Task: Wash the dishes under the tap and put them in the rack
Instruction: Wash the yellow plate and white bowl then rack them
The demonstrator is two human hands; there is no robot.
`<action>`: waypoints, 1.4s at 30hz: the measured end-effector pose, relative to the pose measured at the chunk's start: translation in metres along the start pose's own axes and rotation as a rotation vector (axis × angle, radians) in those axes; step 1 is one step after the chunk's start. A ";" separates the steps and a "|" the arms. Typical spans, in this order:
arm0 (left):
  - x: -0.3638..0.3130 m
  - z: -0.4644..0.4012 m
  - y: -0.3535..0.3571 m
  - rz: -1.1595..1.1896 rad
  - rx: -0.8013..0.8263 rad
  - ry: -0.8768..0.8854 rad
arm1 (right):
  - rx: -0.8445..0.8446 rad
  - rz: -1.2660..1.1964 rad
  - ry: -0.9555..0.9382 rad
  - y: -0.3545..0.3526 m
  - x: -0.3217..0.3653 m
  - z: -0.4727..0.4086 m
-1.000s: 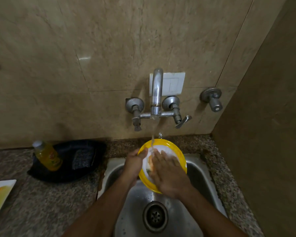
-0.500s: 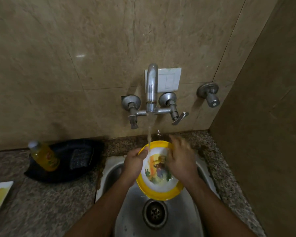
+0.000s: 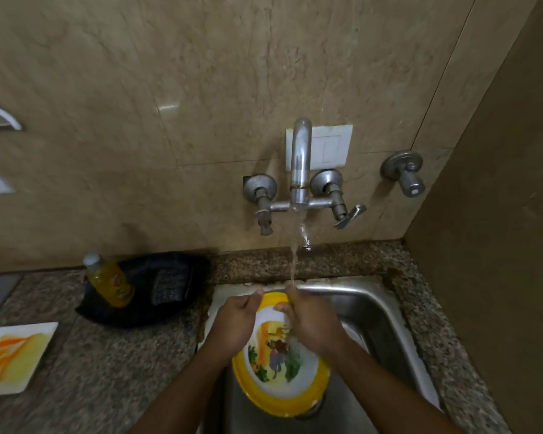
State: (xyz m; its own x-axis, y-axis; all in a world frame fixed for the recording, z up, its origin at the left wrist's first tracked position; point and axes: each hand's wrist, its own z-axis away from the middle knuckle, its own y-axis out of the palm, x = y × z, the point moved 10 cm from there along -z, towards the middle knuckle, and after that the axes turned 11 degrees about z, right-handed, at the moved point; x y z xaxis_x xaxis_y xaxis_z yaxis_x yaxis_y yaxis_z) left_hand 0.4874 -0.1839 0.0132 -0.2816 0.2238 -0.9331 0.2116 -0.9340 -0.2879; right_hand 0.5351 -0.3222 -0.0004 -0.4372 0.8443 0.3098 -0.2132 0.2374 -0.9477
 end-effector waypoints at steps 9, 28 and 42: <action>-0.001 0.001 0.000 0.075 0.027 0.018 | 0.153 -0.907 0.139 0.004 -0.027 -0.005; -0.018 -0.024 0.015 -0.180 0.153 0.123 | -0.353 0.348 -0.143 -0.047 0.025 -0.007; -0.004 -0.008 -0.007 -0.041 -0.290 0.110 | -0.265 0.207 -0.143 0.000 0.017 0.000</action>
State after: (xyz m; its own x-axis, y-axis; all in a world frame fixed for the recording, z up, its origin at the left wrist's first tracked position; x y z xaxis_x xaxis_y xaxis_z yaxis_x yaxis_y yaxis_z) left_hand 0.4943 -0.1764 0.0168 -0.1962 0.3033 -0.9325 0.4647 -0.8087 -0.3608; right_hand 0.5274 -0.3075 0.0052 -0.5688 0.8164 0.0995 0.1181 0.2008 -0.9725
